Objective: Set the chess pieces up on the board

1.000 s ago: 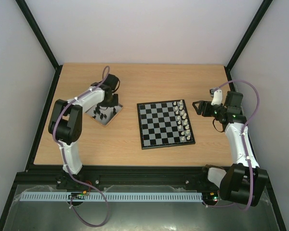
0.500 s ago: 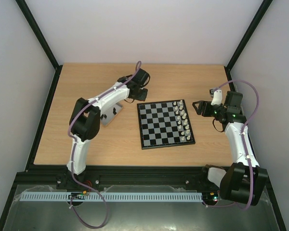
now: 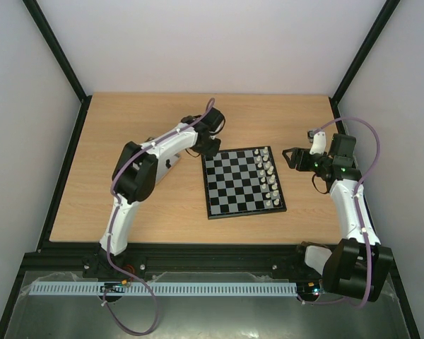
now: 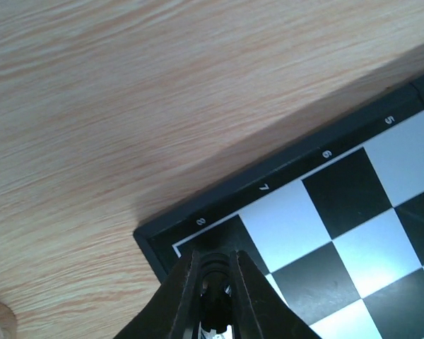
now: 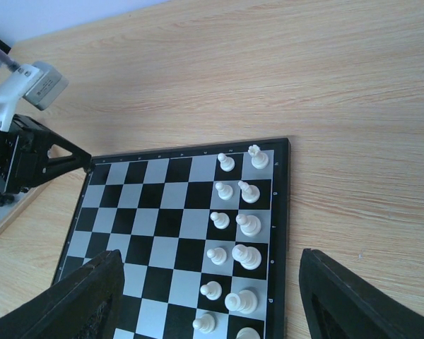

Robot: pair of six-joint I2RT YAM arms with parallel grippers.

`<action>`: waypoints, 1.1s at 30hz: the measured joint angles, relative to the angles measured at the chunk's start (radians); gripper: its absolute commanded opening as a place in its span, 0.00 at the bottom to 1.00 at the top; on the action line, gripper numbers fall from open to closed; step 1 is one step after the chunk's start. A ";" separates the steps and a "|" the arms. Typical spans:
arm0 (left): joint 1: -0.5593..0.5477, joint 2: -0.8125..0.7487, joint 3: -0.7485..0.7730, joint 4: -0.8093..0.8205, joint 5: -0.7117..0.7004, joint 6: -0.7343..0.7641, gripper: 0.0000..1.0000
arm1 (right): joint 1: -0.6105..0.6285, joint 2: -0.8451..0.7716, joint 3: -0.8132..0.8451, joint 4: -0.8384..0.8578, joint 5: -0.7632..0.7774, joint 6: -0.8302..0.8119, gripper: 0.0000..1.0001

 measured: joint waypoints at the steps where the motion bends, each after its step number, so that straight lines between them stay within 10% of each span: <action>1: -0.005 0.000 0.000 -0.002 0.003 0.002 0.05 | 0.000 0.000 0.000 0.000 0.000 0.000 0.69; 33: -0.011 0.031 0.000 -0.005 -0.014 -0.014 0.04 | 0.000 0.001 0.000 0.000 0.000 0.000 0.70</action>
